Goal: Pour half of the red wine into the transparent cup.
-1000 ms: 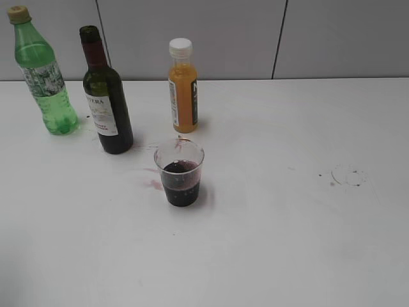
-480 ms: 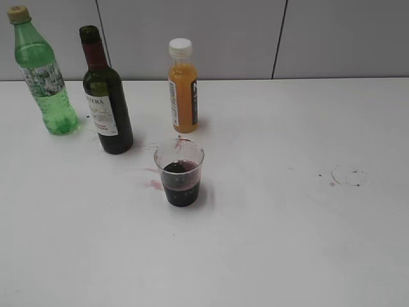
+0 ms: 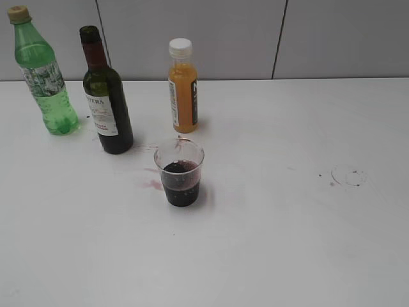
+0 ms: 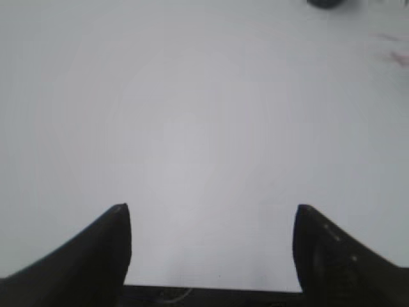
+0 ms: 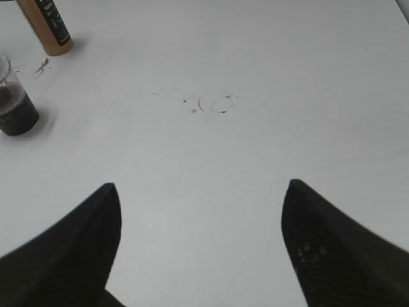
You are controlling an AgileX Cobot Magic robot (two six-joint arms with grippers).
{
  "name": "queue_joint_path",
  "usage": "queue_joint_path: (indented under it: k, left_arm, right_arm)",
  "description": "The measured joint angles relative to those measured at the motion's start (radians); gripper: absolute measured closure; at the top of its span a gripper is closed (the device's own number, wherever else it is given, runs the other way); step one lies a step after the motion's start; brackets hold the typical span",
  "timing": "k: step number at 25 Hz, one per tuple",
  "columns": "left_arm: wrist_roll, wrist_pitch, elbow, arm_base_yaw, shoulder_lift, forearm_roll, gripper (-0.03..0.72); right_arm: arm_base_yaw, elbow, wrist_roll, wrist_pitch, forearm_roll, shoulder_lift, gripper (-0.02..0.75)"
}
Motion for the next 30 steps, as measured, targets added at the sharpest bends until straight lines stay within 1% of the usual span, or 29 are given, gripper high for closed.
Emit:
queue_joint_path:
  k: [10, 30]
  left_arm:
    - [0.0, -0.002, 0.0, 0.0, -0.208, 0.0, 0.1]
    - [0.0, -0.002, 0.0, 0.0, -0.222, -0.001, 0.101]
  right_arm:
    - [0.0, 0.0, -0.001, 0.0, 0.0, 0.0, 0.147]
    - [0.0, 0.0, 0.0, 0.0, 0.001, 0.0, 0.147]
